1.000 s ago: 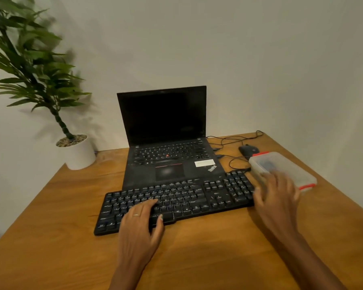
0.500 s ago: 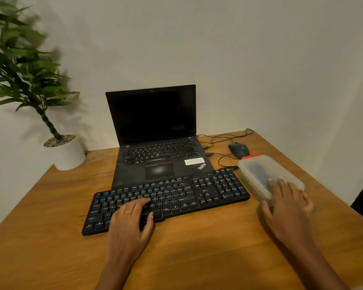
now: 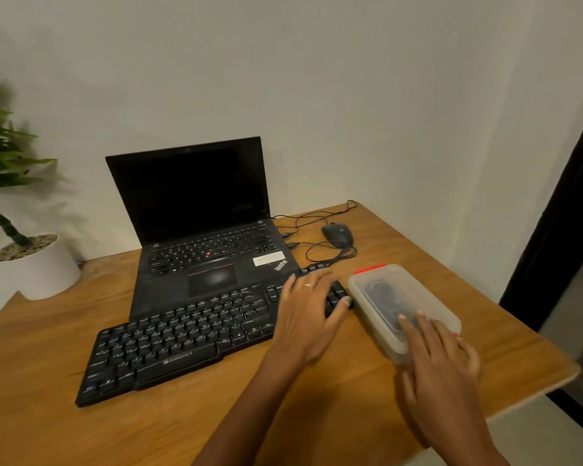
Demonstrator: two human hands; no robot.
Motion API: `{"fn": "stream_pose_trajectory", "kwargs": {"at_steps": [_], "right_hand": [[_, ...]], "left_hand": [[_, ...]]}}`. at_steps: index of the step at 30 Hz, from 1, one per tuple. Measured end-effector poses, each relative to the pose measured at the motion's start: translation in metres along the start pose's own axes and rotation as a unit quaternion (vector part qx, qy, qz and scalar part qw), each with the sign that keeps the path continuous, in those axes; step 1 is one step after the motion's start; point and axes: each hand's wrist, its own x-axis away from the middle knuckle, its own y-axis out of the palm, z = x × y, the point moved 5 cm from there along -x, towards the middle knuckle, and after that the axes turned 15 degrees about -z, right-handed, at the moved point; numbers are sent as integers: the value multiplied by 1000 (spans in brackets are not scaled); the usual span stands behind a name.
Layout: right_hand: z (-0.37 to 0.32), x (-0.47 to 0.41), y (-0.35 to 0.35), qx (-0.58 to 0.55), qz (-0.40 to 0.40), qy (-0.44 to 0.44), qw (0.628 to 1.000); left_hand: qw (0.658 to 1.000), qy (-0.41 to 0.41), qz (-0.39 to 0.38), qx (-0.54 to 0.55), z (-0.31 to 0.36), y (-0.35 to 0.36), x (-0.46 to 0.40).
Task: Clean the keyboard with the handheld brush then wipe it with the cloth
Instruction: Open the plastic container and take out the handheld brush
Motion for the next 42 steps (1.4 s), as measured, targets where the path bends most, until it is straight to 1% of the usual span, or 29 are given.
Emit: {"fn": "stream_pose_trajectory", "kwargs": {"at_steps": [2, 4, 7, 9, 16, 20, 24, 28, 31, 36, 38, 40, 42], "right_hand": [[7, 8, -3, -36, 48, -25, 998], [14, 14, -4, -78, 81, -53, 992], [22, 18, -4, -103, 100, -86, 986], [25, 19, -4, -112, 105, -101, 983], [28, 24, -8, -119, 146, -134, 973], [26, 24, -11, -109, 151, -123, 975], [26, 26, -11, -107, 139, -112, 978], [25, 28, -8, -142, 103, -127, 976], [25, 32, -4, -145, 76, -127, 978], [24, 28, -17, -173, 91, -94, 976], [24, 21, -20, -165, 74, -61, 982], [26, 10, -15, -140, 22, -24, 990], [29, 2, -6, -108, -26, -5, 994]], "left_hand": [[998, 37, -38, 19, 21, 9, -21], [995, 60, -77, 20, 37, 17, -39], [986, 65, -153, -21, 50, 34, -56], [980, 57, -185, -33, 52, 46, -62], [975, 49, -209, -50, 47, 56, -63], [973, 46, -219, -56, 46, 56, -66], [973, 44, -223, -46, 41, 56, -74], [979, 44, -200, -16, 38, 55, -75], [988, 52, -140, 23, 37, 58, -70], [994, 15, -36, 99, 36, 58, -52], [990, -6, -5, 142, 37, 57, -38], [978, -29, 15, 206, 42, 56, -19], [962, -48, 22, 269, 50, 56, 0]]}}
